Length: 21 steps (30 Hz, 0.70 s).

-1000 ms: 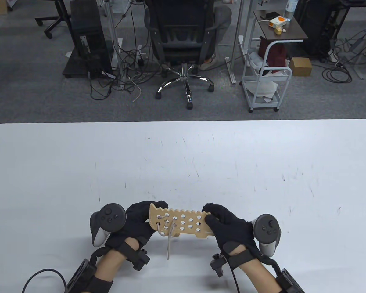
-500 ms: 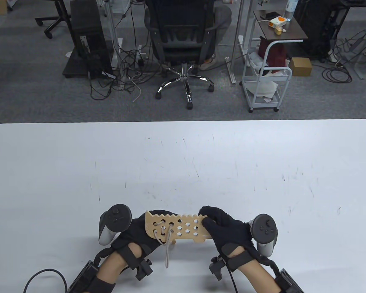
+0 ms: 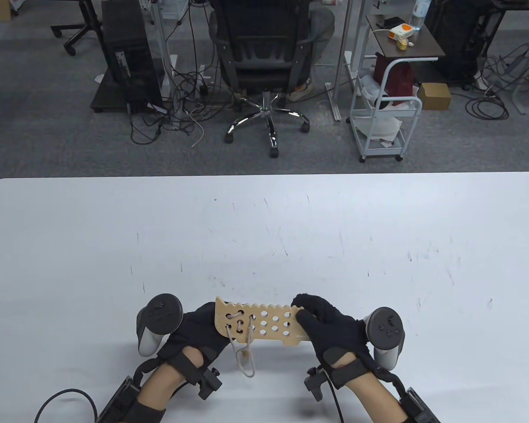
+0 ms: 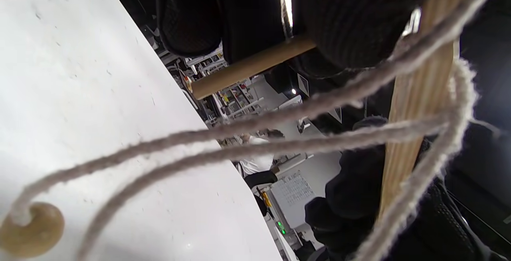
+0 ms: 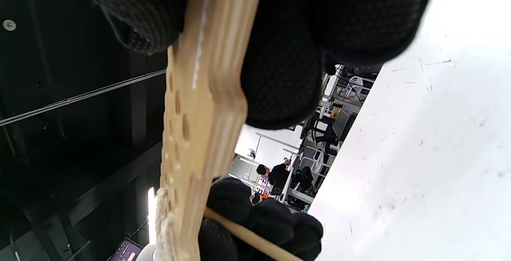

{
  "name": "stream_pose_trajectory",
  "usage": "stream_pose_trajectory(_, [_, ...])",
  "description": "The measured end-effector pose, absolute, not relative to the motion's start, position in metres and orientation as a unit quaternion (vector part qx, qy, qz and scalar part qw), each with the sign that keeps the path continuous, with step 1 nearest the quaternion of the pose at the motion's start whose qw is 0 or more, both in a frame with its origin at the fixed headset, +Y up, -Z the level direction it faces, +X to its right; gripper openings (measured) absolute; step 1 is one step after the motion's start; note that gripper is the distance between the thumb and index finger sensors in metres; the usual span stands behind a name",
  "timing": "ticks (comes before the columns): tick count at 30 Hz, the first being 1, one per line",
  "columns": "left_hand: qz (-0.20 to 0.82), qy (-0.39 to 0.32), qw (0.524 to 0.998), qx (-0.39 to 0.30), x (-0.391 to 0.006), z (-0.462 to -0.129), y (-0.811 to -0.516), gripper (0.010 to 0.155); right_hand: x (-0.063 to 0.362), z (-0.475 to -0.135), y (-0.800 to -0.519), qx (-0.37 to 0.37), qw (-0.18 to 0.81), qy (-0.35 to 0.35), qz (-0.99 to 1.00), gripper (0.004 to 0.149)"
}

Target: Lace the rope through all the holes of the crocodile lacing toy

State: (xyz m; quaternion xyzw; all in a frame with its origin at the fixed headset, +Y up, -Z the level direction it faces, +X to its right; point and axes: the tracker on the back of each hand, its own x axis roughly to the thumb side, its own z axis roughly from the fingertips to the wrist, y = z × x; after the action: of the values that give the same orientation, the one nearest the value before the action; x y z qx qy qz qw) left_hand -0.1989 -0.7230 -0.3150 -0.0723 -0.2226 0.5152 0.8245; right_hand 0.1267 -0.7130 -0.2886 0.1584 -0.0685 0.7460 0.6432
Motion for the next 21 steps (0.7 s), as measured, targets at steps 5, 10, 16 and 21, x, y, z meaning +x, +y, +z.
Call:
stream_pose_trajectory(5, [0.519, -0.204, 0.828, -0.062, -0.204, -0.316, -0.722, 0.045, 0.131, -0.291, -0.713, 0.149, 0.645, -0.072, 0.746, 0.046])
stream_pose_trajectory(10, [0.524, -0.188, 0.829, -0.053, -0.210, -0.318, -0.722, 0.045, 0.136, -0.294, -0.714, 0.139, 0.647, -0.076, 0.745, 0.045])
stream_pose_trajectory(16, [0.534, -0.171, 0.827, -0.041, -0.217, -0.320, -0.722, 0.046, 0.143, -0.298, -0.715, 0.124, 0.648, -0.083, 0.747, 0.045])
stream_pose_trajectory(21, [0.542, -0.160, 0.824, -0.032, -0.222, -0.321, -0.720, 0.046, 0.148, -0.300, -0.716, 0.113, 0.649, -0.086, 0.747, 0.045])
